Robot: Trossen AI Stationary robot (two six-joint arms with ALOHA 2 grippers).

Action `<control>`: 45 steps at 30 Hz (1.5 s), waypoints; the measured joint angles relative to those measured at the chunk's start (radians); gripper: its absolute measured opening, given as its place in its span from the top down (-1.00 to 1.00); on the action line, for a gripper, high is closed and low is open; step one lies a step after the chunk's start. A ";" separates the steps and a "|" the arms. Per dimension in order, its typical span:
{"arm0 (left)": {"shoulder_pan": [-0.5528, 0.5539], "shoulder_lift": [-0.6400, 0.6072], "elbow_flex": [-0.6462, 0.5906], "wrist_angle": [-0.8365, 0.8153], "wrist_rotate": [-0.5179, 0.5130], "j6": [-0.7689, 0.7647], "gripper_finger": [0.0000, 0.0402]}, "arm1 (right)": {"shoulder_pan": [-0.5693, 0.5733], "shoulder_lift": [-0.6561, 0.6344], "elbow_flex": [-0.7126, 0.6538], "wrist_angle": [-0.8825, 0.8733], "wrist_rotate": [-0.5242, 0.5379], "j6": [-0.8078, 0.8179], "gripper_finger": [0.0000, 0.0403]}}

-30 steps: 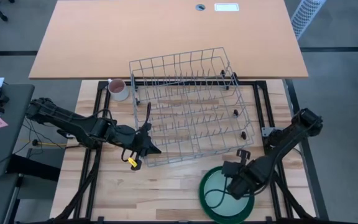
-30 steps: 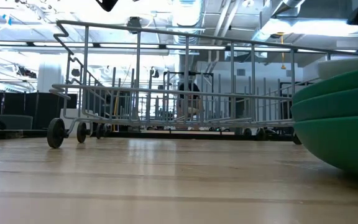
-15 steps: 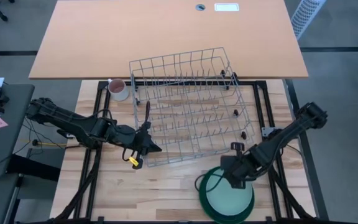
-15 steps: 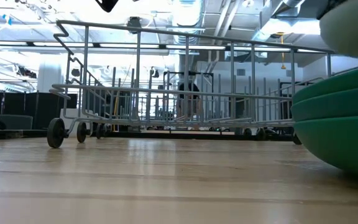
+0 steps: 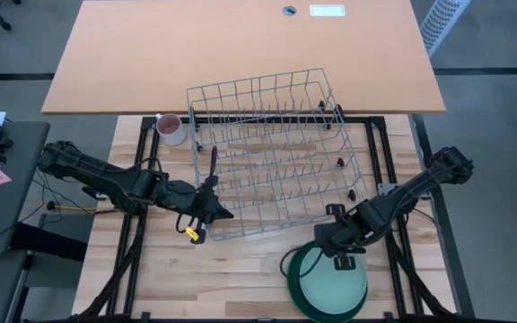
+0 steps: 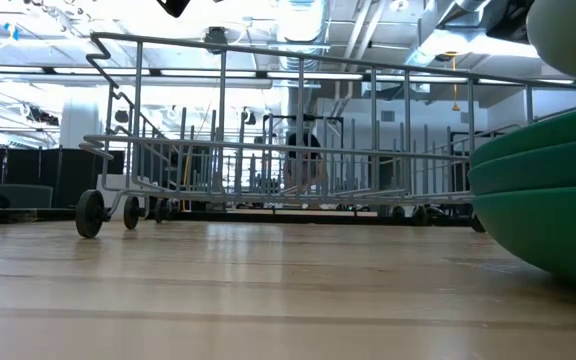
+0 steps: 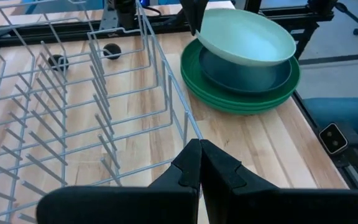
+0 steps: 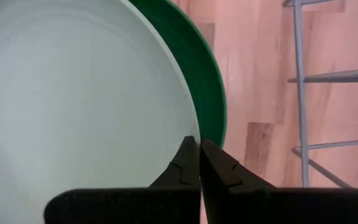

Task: Sort dishes
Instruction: Put the light green plate in the dish rack

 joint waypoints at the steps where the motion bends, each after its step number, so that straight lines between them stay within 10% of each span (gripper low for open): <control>1: 0.000 0.000 0.000 0.000 0.000 0.000 1.00 | -0.008 0.000 0.000 0.001 -0.015 -0.010 1.00; 17: 0.021 0.000 0.000 0.002 0.000 0.008 1.00 | -0.064 -0.111 0.134 0.040 -0.073 -0.259 1.00; 30: 0.045 0.000 0.000 0.005 0.000 0.008 1.00 | -0.048 -0.317 0.137 0.294 0.231 -0.552 1.00; 45: 0.067 0.000 0.000 0.008 -0.071 0.030 1.00 | -0.155 -0.486 0.137 0.719 0.243 -0.964 1.00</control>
